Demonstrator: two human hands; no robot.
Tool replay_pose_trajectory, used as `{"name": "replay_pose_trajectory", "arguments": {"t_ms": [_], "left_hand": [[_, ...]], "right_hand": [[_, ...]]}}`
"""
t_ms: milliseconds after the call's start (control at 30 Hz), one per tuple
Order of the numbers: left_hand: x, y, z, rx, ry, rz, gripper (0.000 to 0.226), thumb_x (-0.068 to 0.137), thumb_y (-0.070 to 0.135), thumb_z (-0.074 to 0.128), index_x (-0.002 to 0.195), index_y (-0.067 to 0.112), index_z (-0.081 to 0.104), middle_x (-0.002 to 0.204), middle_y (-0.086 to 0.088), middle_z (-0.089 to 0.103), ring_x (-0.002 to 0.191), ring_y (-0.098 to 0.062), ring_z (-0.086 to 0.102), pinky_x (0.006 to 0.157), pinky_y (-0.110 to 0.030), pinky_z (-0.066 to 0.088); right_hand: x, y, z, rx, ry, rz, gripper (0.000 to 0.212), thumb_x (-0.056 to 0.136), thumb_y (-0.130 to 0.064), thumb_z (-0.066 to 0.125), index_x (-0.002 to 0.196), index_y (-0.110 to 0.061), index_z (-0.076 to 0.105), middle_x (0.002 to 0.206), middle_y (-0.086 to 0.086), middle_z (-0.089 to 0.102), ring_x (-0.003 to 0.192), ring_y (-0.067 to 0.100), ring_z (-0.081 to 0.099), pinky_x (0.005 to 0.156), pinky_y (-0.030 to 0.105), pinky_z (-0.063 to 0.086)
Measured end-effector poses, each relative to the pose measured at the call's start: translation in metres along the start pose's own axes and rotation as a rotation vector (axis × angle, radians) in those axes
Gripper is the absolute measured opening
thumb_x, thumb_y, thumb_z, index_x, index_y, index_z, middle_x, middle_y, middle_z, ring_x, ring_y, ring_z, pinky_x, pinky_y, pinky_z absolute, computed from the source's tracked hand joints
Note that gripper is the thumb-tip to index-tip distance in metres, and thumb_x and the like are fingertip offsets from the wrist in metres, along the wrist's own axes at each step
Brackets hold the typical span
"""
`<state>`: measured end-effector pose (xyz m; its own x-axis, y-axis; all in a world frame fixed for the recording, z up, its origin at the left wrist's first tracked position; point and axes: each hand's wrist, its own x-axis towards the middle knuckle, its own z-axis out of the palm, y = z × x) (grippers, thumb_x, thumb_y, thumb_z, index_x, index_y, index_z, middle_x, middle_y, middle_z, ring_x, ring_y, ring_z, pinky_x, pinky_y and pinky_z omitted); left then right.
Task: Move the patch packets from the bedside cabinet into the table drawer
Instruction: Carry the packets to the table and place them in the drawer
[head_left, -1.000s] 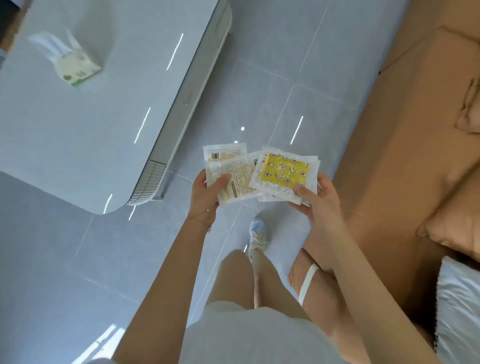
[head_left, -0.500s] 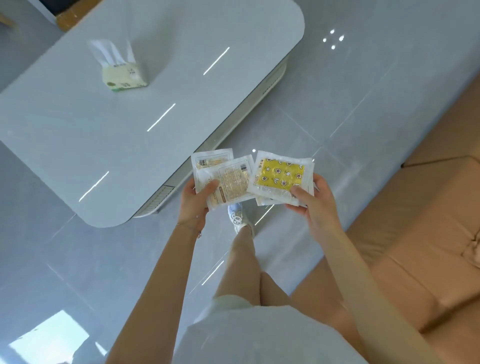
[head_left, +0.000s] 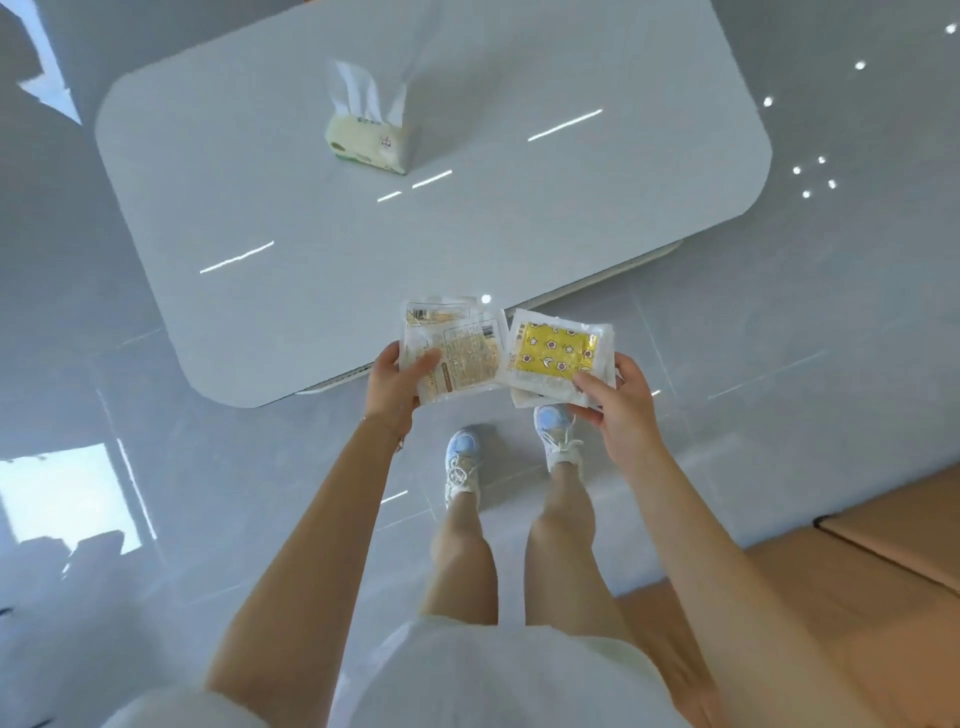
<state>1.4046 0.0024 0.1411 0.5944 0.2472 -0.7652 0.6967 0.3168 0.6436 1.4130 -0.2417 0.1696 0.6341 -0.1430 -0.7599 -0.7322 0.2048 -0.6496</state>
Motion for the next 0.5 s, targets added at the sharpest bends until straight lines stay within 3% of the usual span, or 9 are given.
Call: {"name": "replay_pose_trajectory", "arguments": {"t_ms": [100, 200, 333, 433, 500], "left_hand": [[0.023, 0.001, 0.009, -0.059, 0.064, -0.009, 0.025, 0.087, 0.012, 0.066, 0.110, 0.009, 0.059, 0.098, -0.008, 0.068, 0.092, -0.028, 0.068, 0.077, -0.039, 0.058], [0.050, -0.003, 0.020, -0.114, 0.113, -0.013, 0.013, 0.087, 0.012, 0.066, 0.099, 0.014, 0.063, 0.093, -0.005, 0.068, 0.088, -0.024, 0.068, 0.079, -0.039, 0.058], [0.100, -0.023, 0.027, -0.186, 0.237, -0.008, 0.008, 0.085, 0.015, 0.068, 0.093, 0.016, 0.066, 0.087, -0.003, 0.067, 0.083, -0.020, 0.067, 0.079, -0.040, 0.054], [0.123, -0.029, 0.033, -0.216, 0.285, -0.008, 0.009, 0.083, 0.016, 0.070, 0.090, 0.014, 0.066, 0.087, -0.004, 0.065, 0.084, -0.020, 0.066, 0.081, -0.045, 0.054], [0.160, -0.038, 0.033, -0.192, 0.348, 0.025, 0.013, 0.078, 0.020, 0.072, 0.089, 0.016, 0.065, 0.086, -0.002, 0.066, 0.084, -0.020, 0.065, 0.074, -0.041, 0.052]], "right_hand": [[0.039, -0.016, 0.007, -0.058, -0.065, 0.040, 0.034, 0.086, -0.002, 0.066, 0.116, -0.012, 0.056, 0.106, 0.007, 0.065, 0.088, 0.018, 0.070, 0.068, 0.031, 0.060], [0.085, -0.024, 0.016, -0.092, -0.100, 0.068, 0.033, 0.087, -0.001, 0.064, 0.116, -0.012, 0.055, 0.104, 0.006, 0.064, 0.085, 0.016, 0.068, 0.068, 0.031, 0.061], [0.159, -0.015, 0.042, -0.134, -0.131, 0.117, 0.032, 0.087, -0.002, 0.064, 0.116, -0.013, 0.054, 0.107, 0.006, 0.062, 0.091, 0.018, 0.065, 0.062, 0.026, 0.058], [0.192, -0.015, 0.056, -0.160, -0.111, 0.060, 0.031, 0.087, -0.001, 0.063, 0.114, -0.014, 0.055, 0.104, 0.003, 0.063, 0.090, 0.016, 0.065, 0.061, 0.024, 0.057], [0.232, -0.005, 0.072, -0.195, -0.099, 0.005, 0.031, 0.087, 0.000, 0.062, 0.114, -0.013, 0.054, 0.101, 0.001, 0.062, 0.087, 0.014, 0.064, 0.061, 0.024, 0.058]]}}
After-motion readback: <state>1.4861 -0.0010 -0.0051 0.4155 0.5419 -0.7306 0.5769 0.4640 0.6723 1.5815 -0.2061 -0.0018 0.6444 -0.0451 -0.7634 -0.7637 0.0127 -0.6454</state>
